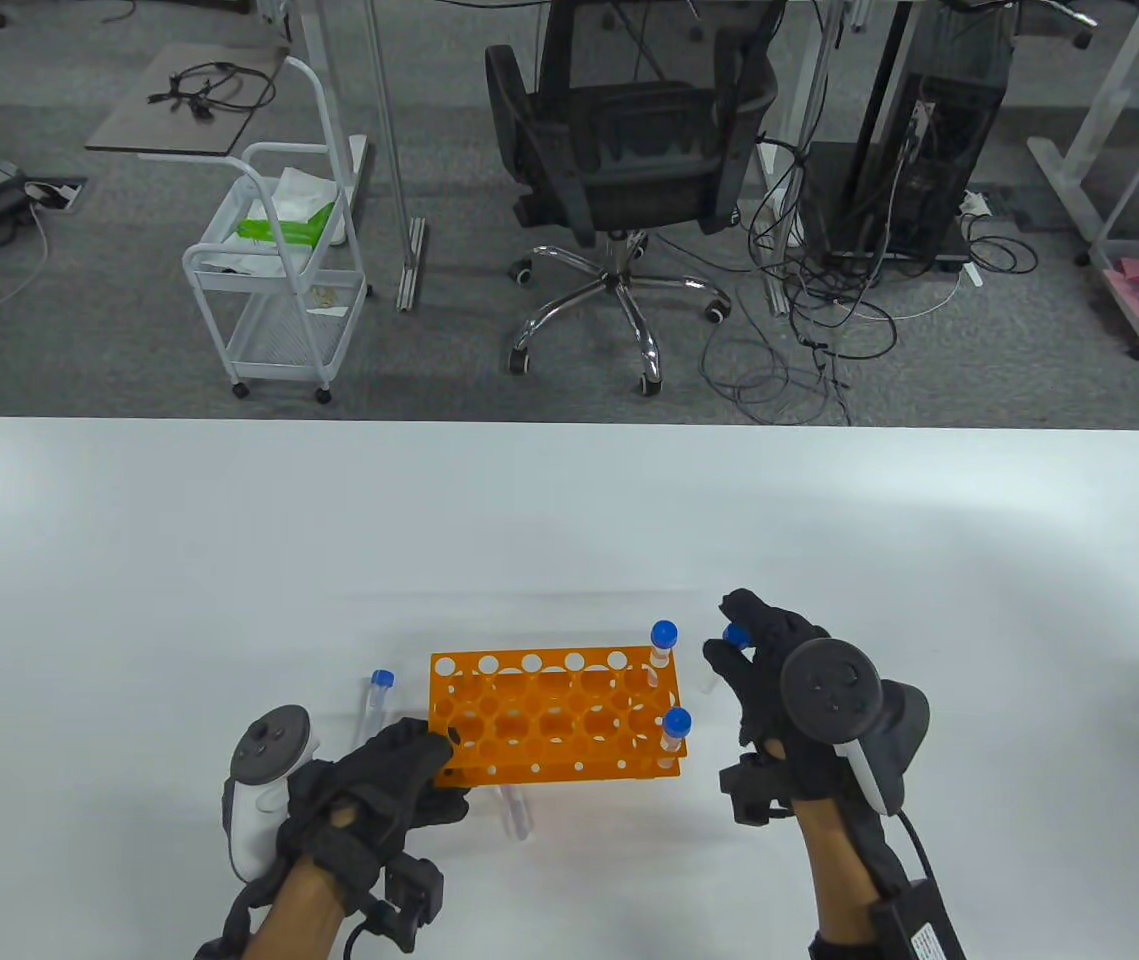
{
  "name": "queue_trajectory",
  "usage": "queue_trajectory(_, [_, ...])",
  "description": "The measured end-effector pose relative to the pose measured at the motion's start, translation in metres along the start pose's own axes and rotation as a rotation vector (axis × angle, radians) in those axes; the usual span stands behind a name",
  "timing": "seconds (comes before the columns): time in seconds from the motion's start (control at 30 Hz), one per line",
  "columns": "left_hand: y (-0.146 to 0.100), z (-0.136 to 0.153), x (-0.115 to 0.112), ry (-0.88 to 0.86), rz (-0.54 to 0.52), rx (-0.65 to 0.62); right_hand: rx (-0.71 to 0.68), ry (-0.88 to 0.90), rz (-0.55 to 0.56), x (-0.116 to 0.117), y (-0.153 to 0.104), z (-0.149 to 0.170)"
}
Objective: Insert test tubes into test tube rack (6 test tubes)
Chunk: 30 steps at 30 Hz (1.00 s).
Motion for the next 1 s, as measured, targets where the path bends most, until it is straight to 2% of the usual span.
queue_trajectory(1.0, [0.002,0.001,-0.003,0.003,0.000,0.011,-0.082,0.118,0.006,-0.018,-0.012,-0.024])
Point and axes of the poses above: the tracker on the back of each hand, its own z axis roughly to the little-finger side, its own y axis roughly from the wrist to the fingertips, x = y × z, the point moved 2 cm from there along y, roughly from the wrist to the fingertips, and after that the axes turned 13 degrees about -y, right-handed, at the moved point
